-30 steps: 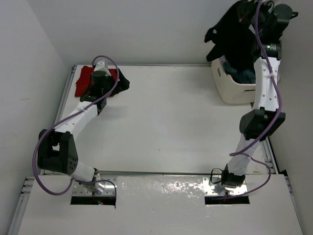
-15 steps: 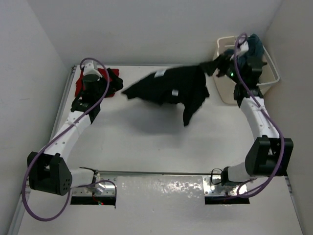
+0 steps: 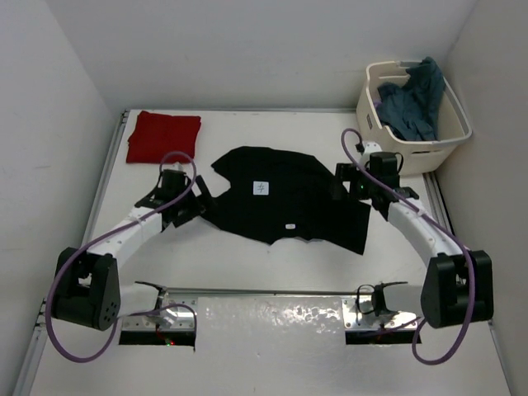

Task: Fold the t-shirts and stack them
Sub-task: Move the tshirt to the center of the board, then flatten out the tshirt

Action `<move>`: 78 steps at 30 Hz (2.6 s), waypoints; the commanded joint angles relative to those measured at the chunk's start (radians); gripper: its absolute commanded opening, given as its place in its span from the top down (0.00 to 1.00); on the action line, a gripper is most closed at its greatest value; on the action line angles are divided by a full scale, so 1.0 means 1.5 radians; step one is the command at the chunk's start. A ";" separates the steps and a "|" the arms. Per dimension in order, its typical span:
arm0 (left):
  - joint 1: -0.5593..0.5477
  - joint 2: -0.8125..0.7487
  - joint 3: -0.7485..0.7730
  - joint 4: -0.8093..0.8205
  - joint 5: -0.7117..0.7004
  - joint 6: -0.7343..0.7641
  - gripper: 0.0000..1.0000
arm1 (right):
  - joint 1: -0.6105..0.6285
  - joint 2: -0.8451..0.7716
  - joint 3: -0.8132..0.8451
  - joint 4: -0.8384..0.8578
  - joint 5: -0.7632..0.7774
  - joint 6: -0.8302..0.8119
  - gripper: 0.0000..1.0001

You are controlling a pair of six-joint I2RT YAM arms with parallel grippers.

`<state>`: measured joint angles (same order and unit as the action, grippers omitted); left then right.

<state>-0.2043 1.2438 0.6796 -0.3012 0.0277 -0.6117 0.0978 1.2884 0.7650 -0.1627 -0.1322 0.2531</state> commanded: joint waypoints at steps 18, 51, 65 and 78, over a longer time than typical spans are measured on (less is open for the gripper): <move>-0.027 0.194 0.002 0.150 0.008 -0.034 0.36 | -0.001 -0.107 -0.225 -0.167 0.165 0.142 0.01; -0.025 -0.085 0.596 0.101 -0.195 0.159 1.00 | -0.010 -0.231 0.288 0.134 0.348 -0.122 1.00; 0.069 0.277 0.897 0.047 0.038 0.138 1.00 | -0.028 0.067 0.604 -0.019 0.219 -0.123 1.00; 0.223 0.390 1.108 0.156 0.260 0.005 1.00 | -0.057 0.182 0.874 -0.006 0.167 -0.097 1.00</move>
<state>0.0792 2.0010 2.3135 -0.2481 0.3302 -0.5449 0.0166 1.7615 2.1574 -0.2935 0.1223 0.1089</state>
